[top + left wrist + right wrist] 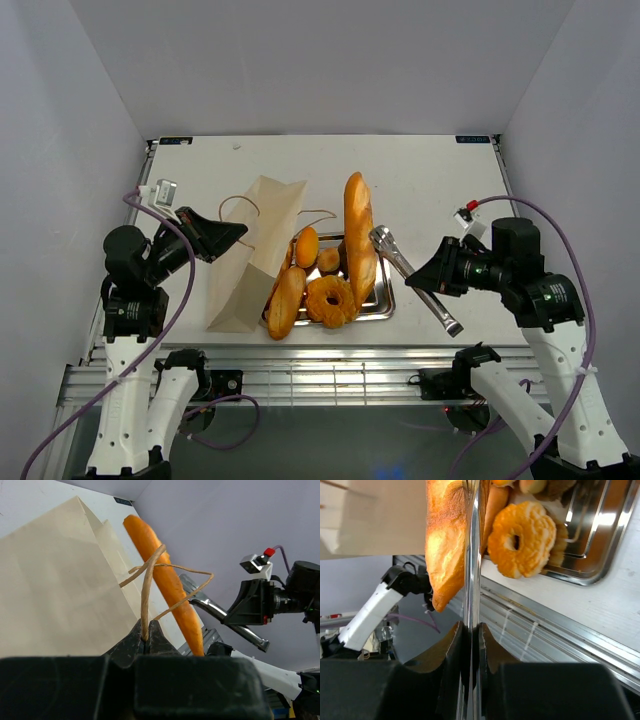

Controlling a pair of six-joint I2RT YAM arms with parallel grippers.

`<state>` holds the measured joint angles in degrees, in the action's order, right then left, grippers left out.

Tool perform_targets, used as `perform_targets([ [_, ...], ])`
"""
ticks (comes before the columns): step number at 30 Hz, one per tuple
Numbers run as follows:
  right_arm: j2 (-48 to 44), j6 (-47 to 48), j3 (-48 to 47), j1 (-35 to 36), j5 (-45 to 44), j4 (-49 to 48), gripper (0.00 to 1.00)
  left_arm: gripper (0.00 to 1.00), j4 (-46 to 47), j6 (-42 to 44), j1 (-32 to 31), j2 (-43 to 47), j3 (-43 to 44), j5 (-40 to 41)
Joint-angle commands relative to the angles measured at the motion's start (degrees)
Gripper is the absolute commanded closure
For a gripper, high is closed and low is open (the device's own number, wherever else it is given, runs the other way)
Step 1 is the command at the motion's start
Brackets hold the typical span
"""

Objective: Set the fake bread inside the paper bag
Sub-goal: Pick up the fake bread from the plate.

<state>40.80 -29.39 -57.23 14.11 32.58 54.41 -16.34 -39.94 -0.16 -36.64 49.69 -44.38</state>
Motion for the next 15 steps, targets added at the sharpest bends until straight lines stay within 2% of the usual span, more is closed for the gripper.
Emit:
perform_targets([
  [1, 0.9, 1.4, -8.1, -0.2, 6.5, 1.1, 0.92, 1.0, 0.6, 0.1, 0.0, 0.3, -0.5, -0.3],
  [7, 4.4, 0.8, -18.3, -0.2, 11.3, 1.7, 0.92, 1.0, 0.6, -0.4, 0.0, 0.7, -0.6, -0.3],
  [15, 10.8, -0.5, -27.2, -0.2, 18.6, 1.2, 0.92, 1.0, 0.9, -0.4, 0.0, 0.9, -0.7, -0.2],
])
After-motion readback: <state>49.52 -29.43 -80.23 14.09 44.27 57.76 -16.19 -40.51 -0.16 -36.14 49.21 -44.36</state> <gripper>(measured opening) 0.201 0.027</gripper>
